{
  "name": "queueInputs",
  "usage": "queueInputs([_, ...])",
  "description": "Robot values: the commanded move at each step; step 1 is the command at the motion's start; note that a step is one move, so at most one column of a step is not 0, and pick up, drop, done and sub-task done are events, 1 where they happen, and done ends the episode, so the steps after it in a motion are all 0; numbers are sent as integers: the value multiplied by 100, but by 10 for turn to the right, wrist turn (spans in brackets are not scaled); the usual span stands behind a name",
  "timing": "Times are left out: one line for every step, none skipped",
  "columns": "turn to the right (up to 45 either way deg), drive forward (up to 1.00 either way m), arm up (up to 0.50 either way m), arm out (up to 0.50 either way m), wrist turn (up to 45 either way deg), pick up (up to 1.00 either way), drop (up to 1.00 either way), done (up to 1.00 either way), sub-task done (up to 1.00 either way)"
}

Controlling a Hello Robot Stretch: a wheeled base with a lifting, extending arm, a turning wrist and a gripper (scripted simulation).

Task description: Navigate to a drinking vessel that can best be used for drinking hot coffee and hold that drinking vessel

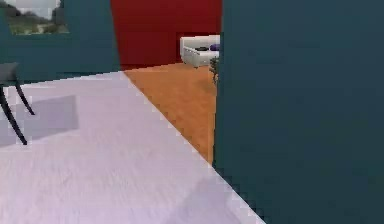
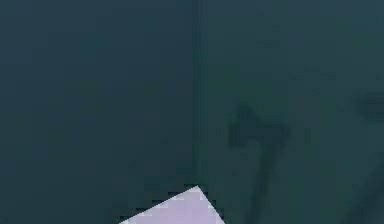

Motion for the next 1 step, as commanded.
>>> queueInputs([450, 0, 0, 0, 0, 0, 0, 0, 0])
